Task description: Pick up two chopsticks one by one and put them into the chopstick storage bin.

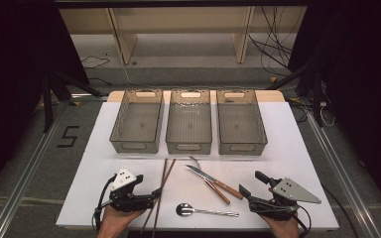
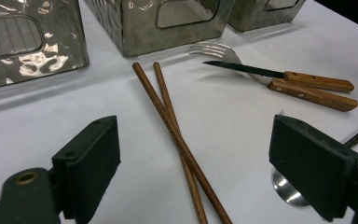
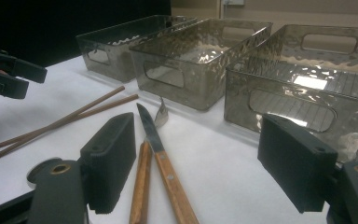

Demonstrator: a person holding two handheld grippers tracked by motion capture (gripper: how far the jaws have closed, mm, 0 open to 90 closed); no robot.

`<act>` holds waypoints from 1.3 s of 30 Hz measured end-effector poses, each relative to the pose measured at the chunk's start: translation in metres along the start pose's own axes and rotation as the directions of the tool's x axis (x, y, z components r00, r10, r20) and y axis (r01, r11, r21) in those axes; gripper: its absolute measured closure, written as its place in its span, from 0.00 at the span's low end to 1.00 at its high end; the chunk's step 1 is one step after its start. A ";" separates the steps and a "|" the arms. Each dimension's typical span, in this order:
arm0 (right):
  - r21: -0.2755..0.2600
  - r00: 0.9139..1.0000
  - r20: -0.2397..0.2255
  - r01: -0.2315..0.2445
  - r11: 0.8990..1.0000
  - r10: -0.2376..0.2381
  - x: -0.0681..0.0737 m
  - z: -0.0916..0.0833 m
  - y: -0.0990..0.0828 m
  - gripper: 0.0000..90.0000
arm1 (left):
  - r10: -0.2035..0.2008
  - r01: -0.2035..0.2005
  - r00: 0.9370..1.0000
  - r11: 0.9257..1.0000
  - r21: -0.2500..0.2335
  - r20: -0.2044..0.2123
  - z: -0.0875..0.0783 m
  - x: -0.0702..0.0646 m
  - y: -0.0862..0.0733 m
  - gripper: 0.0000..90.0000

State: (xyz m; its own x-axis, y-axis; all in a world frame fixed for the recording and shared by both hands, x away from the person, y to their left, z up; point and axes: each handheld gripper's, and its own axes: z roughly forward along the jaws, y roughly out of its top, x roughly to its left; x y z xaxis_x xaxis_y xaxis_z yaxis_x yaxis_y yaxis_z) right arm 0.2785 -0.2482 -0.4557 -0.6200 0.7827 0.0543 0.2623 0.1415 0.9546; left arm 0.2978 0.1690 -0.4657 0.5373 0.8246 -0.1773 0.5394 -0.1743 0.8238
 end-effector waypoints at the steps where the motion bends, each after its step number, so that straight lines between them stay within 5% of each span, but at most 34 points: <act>1: 0.000 1.000 -0.001 0.001 1.000 -0.001 0.000 0.000 0.000 0.31 | -0.002 0.002 1.000 1.000 0.015 -0.005 0.001 -0.002 0.001 0.18; 10: 0.004 1.000 -0.003 -0.003 1.000 0.003 0.000 0.001 0.000 0.31 | 0.017 -0.009 0.998 0.991 0.134 -0.054 0.014 -0.009 0.009 0.24; 18: 0.003 1.000 -0.005 -0.006 1.000 0.006 0.000 0.002 0.000 0.32 | 0.026 -0.016 0.999 0.966 0.259 -0.033 0.032 -0.010 0.018 0.42; 33: 0.008 1.000 -0.009 0.002 1.000 -0.002 0.001 0.002 0.000 0.32 | 0.058 -0.040 0.998 0.935 0.353 -0.039 0.050 -0.007 0.017 0.59; 34: 0.008 1.000 -0.009 0.004 1.000 -0.003 0.002 0.002 0.000 0.32 | 0.070 -0.051 0.997 0.928 0.368 -0.037 0.052 -0.006 0.017 0.60; 39: 0.009 1.000 -0.008 0.004 1.000 -0.004 0.002 0.002 0.000 0.32 | 0.081 -0.059 0.996 0.925 0.376 -0.044 0.055 -0.007 0.017 0.64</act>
State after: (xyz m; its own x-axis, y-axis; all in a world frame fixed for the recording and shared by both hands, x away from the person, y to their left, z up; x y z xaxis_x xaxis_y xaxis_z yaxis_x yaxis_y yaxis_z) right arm 0.2787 -0.2458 -0.4564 -0.6272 0.7771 0.0530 0.2662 0.1500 0.9522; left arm 0.3384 0.1309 -0.4803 0.5504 0.8304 -0.0862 0.7108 -0.4120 0.5701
